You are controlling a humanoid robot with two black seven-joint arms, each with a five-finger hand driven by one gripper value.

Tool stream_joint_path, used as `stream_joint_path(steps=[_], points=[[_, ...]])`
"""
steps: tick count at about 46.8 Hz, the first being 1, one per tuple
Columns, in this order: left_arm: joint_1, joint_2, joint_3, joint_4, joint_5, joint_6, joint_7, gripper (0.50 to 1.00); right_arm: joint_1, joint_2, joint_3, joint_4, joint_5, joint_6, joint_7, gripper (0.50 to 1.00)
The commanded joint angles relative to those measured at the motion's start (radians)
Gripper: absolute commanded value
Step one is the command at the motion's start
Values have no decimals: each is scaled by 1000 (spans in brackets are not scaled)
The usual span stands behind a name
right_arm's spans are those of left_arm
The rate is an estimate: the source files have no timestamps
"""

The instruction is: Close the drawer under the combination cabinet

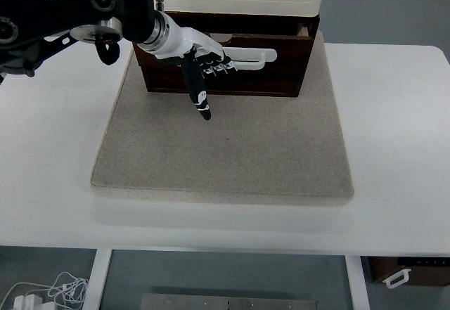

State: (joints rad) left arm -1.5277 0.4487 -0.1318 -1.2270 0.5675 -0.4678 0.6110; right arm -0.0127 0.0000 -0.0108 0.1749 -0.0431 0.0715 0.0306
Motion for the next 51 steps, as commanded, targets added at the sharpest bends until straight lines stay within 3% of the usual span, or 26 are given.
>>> stream_joint_path(steps=[1,51], points=[[0,-5,-2,11,3,0,0,996,0,0,0,0,0,-1,0,952],[0,-36,-14,132,45,-5,-3,996,0,0,0,0,0,1,0,952]])
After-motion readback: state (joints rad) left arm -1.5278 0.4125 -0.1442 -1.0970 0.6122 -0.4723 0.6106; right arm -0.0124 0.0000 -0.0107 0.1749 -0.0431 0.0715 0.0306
